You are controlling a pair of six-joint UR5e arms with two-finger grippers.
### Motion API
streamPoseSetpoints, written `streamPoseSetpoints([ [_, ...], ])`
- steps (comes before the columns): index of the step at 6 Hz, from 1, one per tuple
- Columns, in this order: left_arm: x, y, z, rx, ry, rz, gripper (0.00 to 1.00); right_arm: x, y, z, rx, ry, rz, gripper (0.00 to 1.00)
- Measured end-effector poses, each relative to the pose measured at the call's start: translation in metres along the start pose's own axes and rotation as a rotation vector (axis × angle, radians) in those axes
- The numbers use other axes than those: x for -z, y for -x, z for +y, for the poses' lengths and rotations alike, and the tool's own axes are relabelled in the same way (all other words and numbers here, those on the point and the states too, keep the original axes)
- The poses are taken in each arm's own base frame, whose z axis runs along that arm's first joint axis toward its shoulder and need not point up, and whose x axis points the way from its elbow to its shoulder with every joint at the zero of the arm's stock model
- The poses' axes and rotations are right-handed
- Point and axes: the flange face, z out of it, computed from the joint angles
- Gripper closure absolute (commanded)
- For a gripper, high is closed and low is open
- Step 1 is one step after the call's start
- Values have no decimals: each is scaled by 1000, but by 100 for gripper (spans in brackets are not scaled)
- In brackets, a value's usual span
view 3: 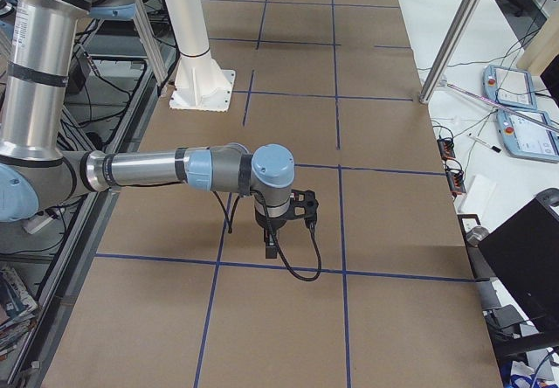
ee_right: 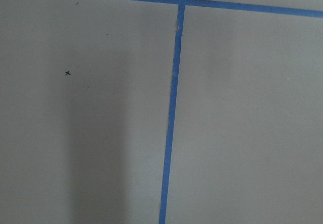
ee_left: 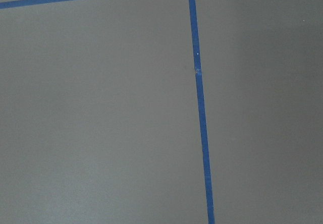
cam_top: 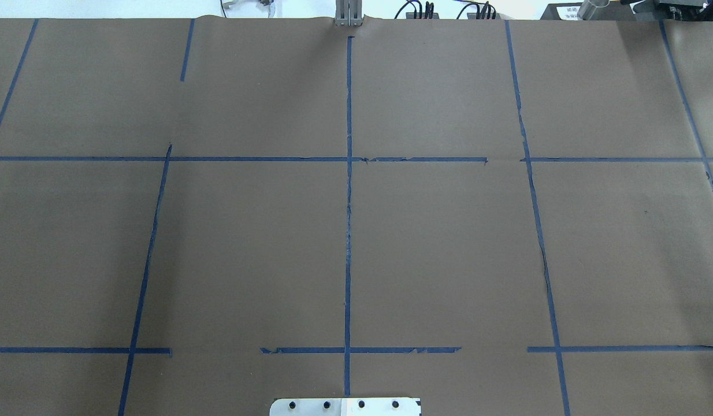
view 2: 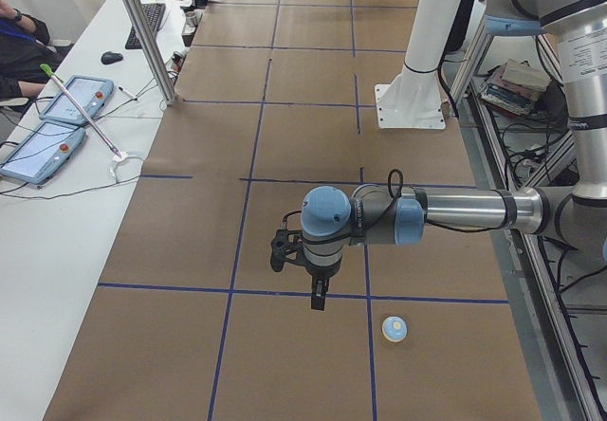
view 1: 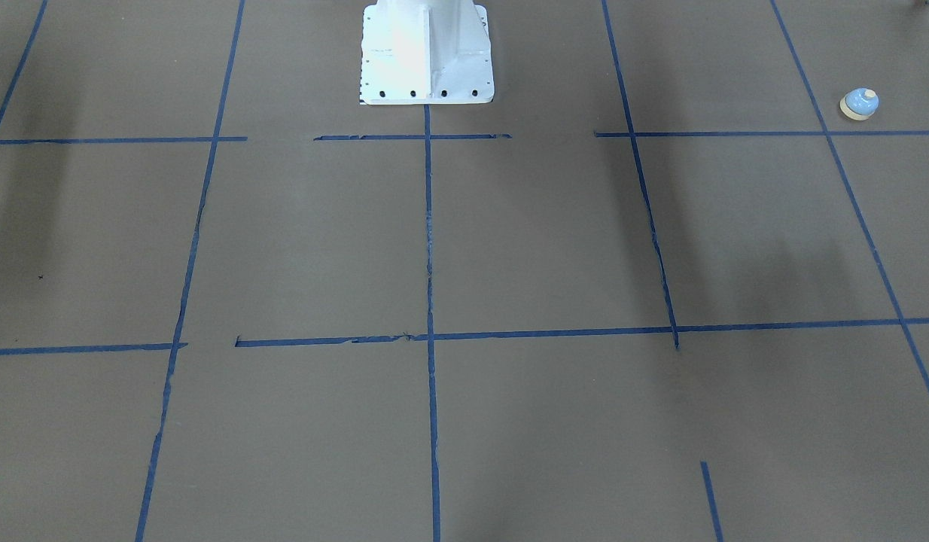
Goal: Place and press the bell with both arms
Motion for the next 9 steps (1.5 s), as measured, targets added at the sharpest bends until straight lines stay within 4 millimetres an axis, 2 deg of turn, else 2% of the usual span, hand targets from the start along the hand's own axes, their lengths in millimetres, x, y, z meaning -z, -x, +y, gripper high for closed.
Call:
streamPoseSetpoints([
  [3,4,-4,-4,-8,-6,-8,0,2,2,-2,4,-6,-1,0],
  [5,22,-18,-32,-82,-84,-18,0,4,3,-3,6,-9,-3,0],
  [6,26,-22,-38,-112,-108,-18,0,4,4,-3,6,-9,-3,0],
  [7,21,-27,-39,-127,-115,-6,0,4,4,-4,11,-14,-3,0],
  [9,-19,-46,-24,-103,-80,10,0,3,3,-5,20,-24,-2,0],
])
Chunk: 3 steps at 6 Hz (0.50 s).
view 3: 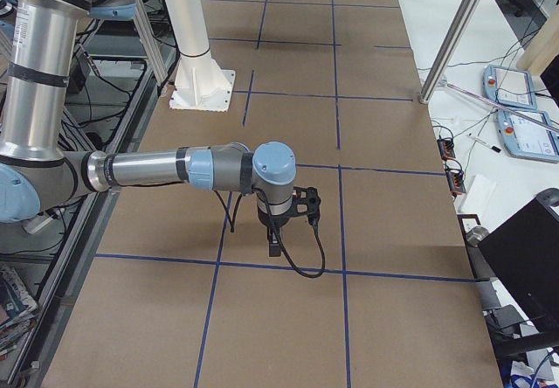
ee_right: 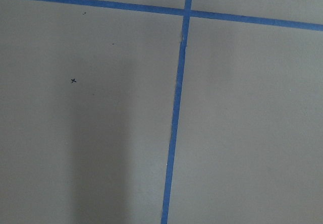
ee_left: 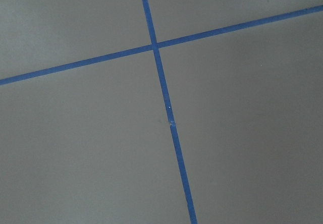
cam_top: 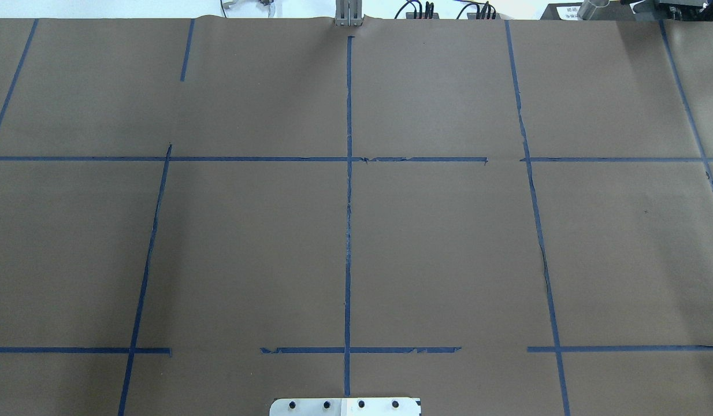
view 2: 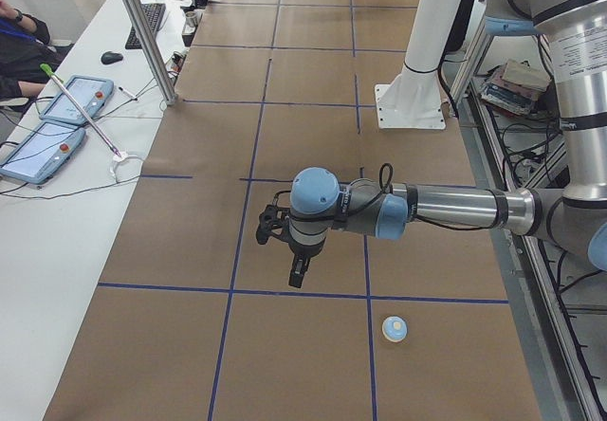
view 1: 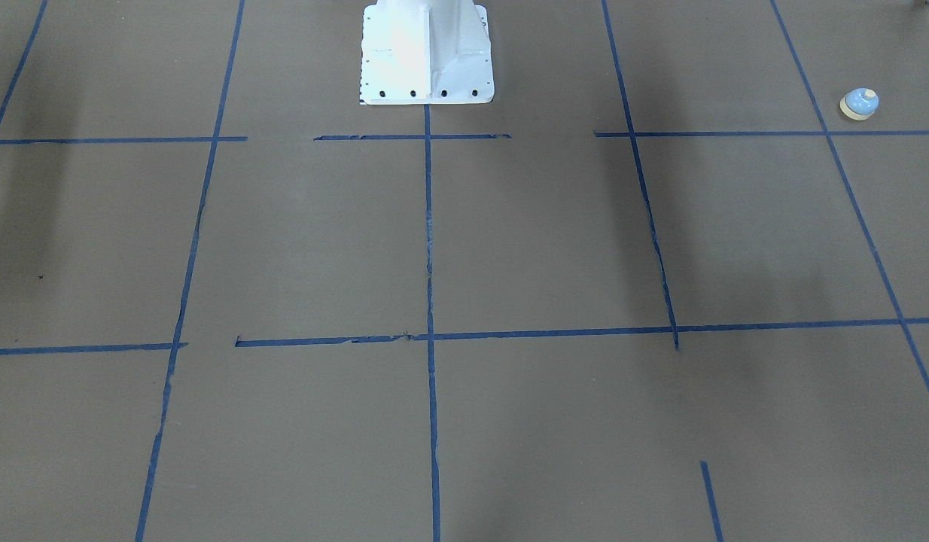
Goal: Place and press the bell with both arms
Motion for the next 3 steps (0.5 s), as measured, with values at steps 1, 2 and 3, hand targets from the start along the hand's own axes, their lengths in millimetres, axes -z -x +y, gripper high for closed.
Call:
streamPoseSetpoints([
  [1,-30,-7,17,21,-3,-8,0,0,0,0,1,-1,0,0],
  [2,-74,-1,46,30,-7,-16,0,0,0,0,1,-2,0,0],
  [3,-112,12,78,31,2,-21,0,0,0,0,1,-1,0,0],
])
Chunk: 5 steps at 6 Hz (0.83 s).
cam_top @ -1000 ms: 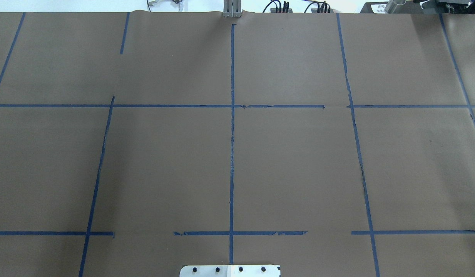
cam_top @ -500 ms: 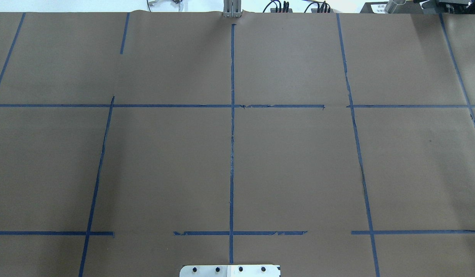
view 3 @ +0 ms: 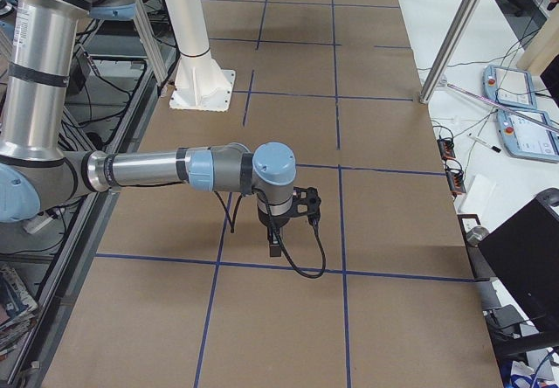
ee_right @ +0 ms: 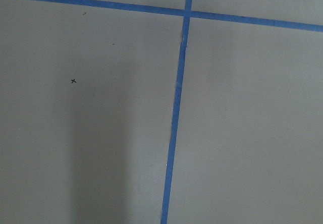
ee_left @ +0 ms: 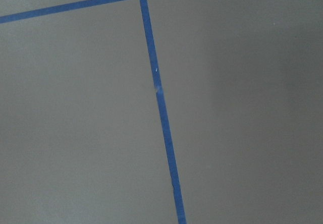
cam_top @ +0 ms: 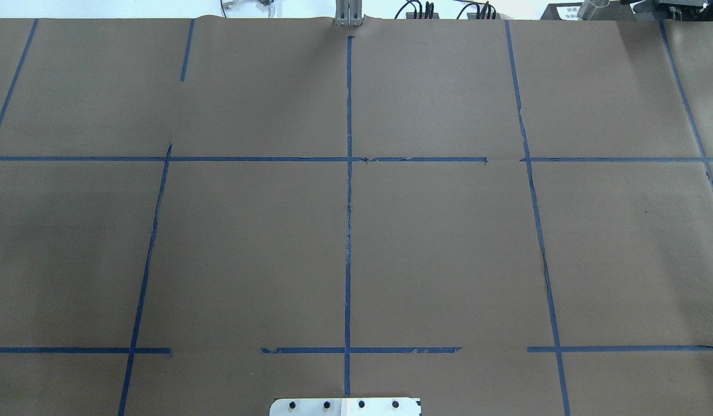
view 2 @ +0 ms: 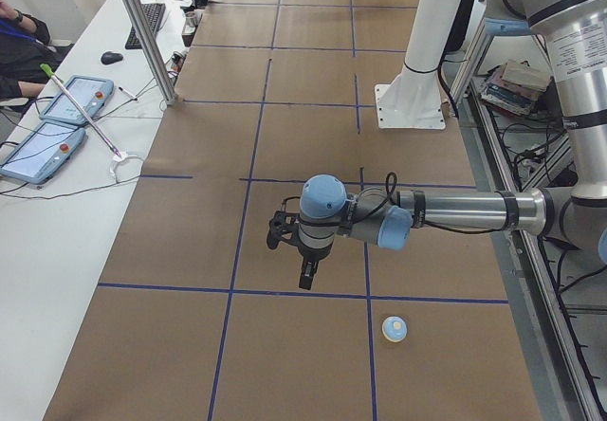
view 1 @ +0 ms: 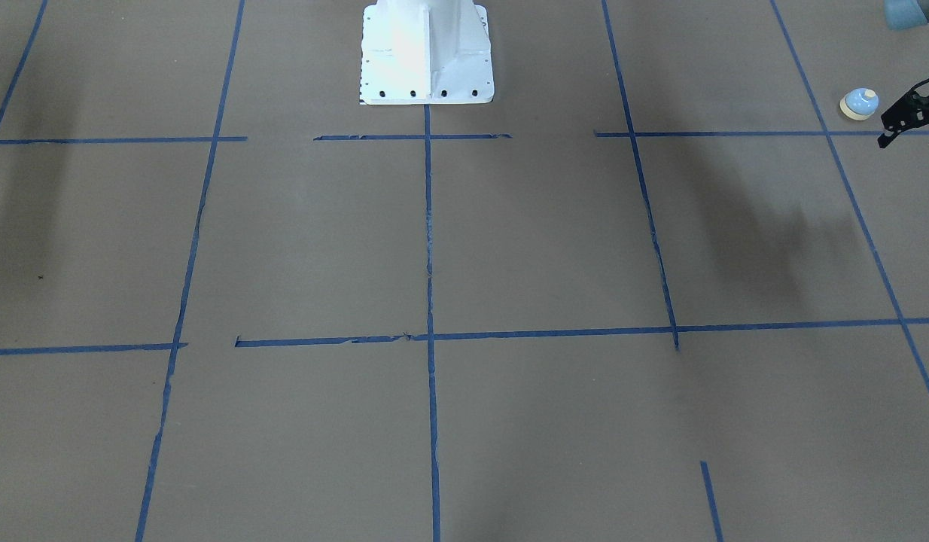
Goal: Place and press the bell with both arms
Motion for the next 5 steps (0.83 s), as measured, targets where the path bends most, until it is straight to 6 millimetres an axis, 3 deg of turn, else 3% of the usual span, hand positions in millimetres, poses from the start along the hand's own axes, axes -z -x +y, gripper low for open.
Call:
streamPoseSetpoints([
  [2,-43,9,53,-4,101,5,0,0,0,0,3,1,1,0],
  [5,-69,14,99,-47,250,-9,0,0,0,0,3,-2,0,0],
])
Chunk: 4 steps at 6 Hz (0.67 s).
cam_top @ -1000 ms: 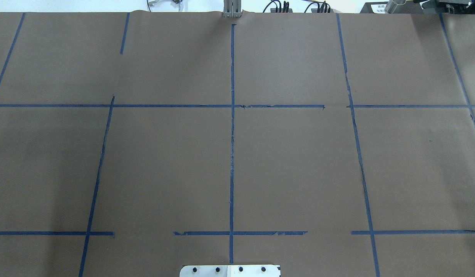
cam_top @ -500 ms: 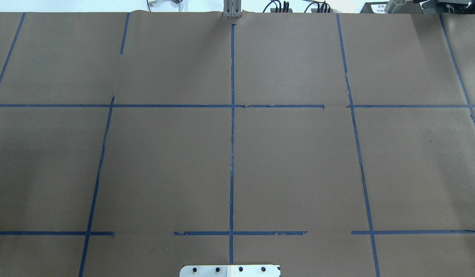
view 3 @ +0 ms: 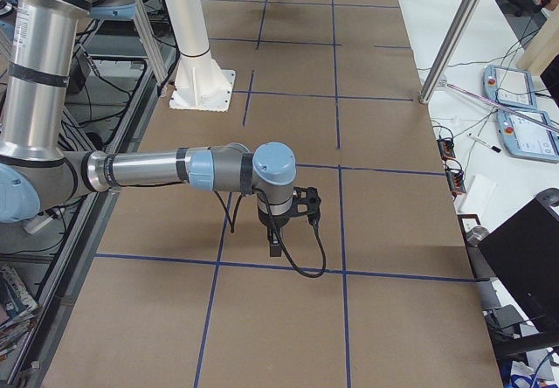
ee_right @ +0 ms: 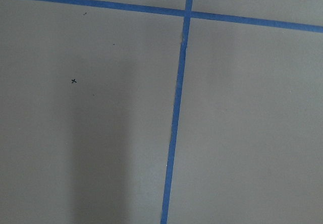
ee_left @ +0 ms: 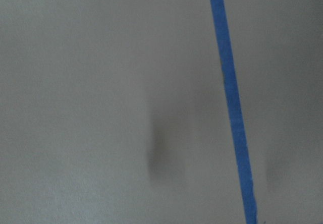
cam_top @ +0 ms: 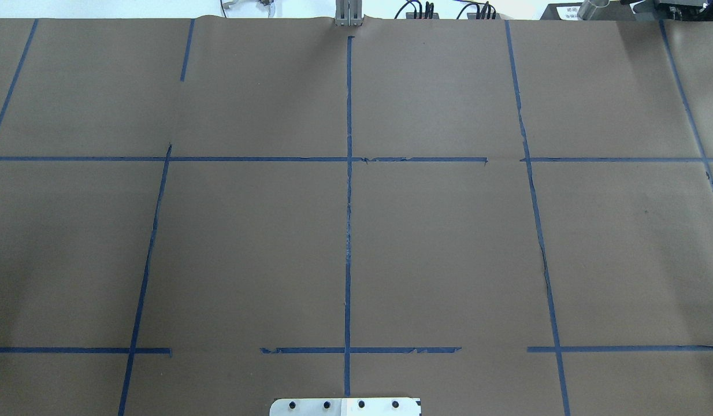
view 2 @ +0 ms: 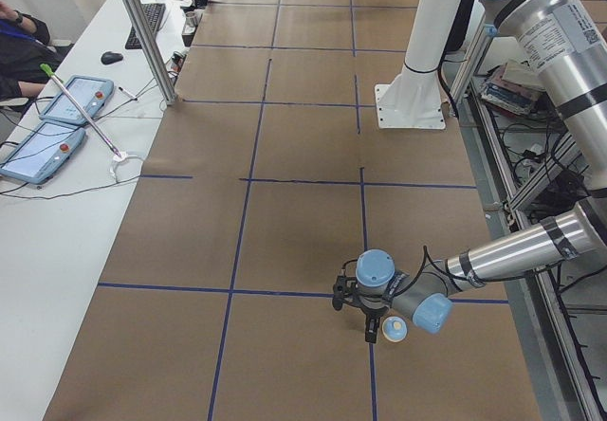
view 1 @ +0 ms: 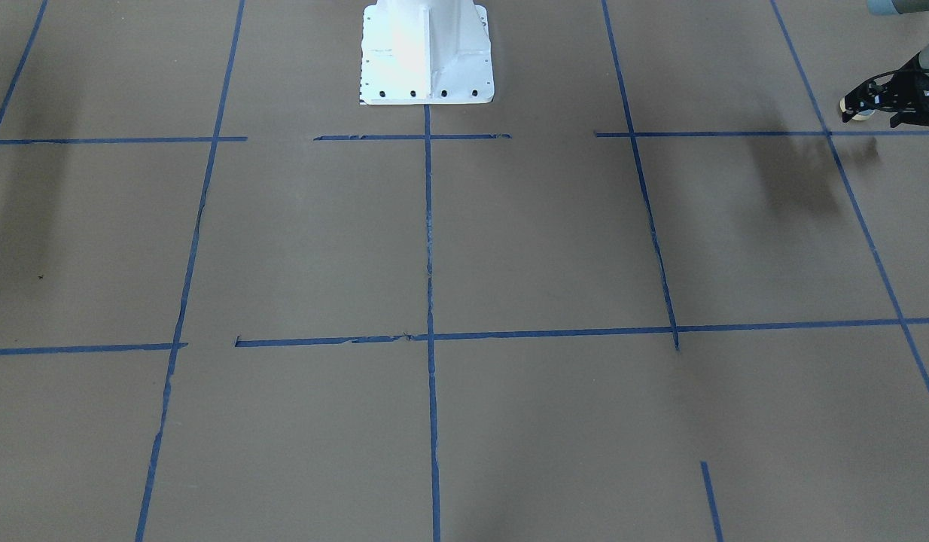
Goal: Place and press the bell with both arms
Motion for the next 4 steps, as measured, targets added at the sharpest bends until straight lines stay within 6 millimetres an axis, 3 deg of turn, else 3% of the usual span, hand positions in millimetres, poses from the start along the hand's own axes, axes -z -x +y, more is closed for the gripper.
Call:
streamPoseSetpoints([
  [4,-17,-2,20,-36,101,23,0,0,0,0,1,1,0,0],
])
